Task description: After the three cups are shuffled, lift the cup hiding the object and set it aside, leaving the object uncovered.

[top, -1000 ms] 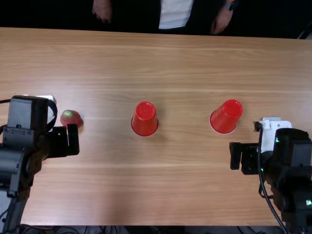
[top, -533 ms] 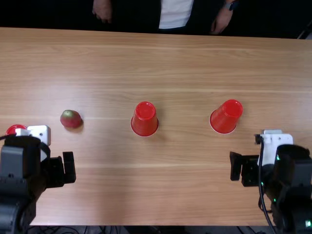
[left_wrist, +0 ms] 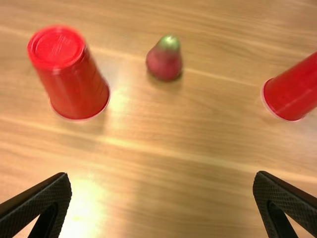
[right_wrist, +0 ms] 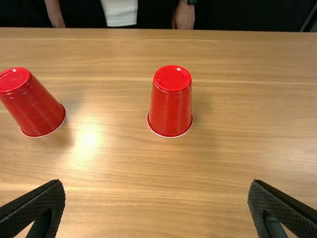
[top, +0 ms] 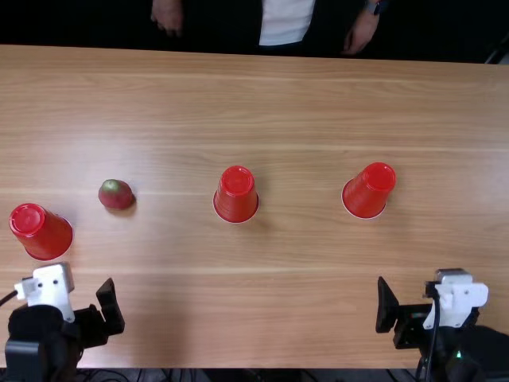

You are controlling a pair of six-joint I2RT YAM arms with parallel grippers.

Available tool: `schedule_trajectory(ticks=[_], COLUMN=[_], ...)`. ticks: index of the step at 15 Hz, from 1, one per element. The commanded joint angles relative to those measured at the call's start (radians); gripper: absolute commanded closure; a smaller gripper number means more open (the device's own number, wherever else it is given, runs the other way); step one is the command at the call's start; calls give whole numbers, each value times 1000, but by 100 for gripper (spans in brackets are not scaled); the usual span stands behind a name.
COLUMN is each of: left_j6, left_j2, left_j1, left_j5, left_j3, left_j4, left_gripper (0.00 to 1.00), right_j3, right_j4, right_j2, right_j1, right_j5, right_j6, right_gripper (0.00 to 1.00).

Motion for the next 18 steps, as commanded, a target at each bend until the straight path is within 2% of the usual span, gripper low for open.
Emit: schedule_trajectory(ticks=[1,4,5,8,11,13,15,17,18], left_j6=[-17,-16,-16,-14,-6,-5,18,93,148], left_j2=[-72,-273,-339,-462,-462,-462,-462,-462,-462], left_j1=[17,21,23,73,100,96,89,87,86], left_j5=[1,-6,-8,-8,-1,8,10,12,8], left_j3=[-39,-193,-248,-340,-364,-452,-576,-674,-713], left_j4=[8,50,85,100,149,387,716,891,933], left_gripper=[0,0,0,0,0,0,0,0,0], right_j3=[-55,-173,-193,-193,-196,-262,-374,-497,-549], right_j4=[4,-15,-24,-46,26,197,482,762,874], right_j2=[-87,-351,-384,-384,-384,-384,-384,-384,-384], right_j1=[7,0,-10,-19,-20,-20,-17,-17,-19], right_j5=[-2,9,11,13,20,18,9,3,-11], right_j6=[8,10,10,12,4,-10,-10,-12,-12], right_gripper=[0,0,0,0,0,0,0,0,0])
